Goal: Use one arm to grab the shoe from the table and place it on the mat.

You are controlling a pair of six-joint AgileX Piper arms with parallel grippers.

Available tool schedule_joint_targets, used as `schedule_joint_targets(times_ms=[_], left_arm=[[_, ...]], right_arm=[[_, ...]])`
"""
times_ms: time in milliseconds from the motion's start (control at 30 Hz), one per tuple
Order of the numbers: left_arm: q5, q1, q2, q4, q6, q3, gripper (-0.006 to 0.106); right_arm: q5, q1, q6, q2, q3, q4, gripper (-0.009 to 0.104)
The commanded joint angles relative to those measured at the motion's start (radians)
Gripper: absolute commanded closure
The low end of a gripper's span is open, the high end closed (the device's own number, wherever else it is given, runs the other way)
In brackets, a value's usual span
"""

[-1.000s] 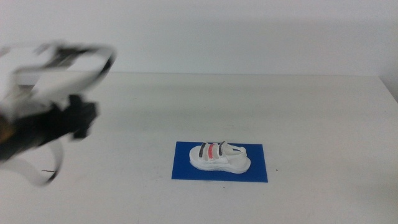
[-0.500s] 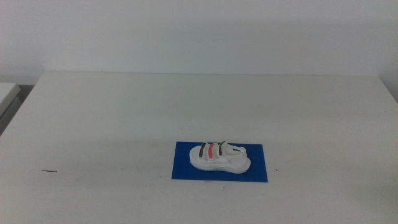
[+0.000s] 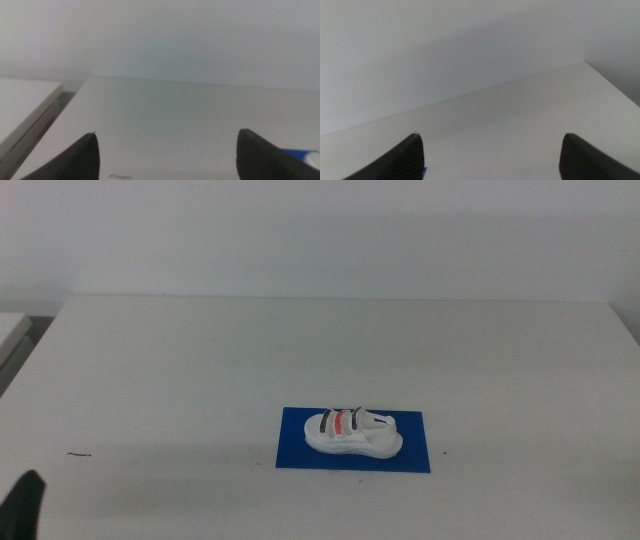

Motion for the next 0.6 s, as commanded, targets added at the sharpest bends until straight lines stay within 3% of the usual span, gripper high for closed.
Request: schedule_joint_targets(times_ms=[0, 567], left_arm=[[-0.086, -0.049, -0.004, 0.027, 0.007, 0.012, 0.007], [-0.047, -0.057, -0.004, 0.041, 0.007, 0.012, 0.007]], right_arm=[[-0.008, 0.002, -0.005, -0.005, 0.002, -0.010, 0.016], [-0.008, 0.002, -0.005, -0.005, 0.002, -0.010, 0.016]])
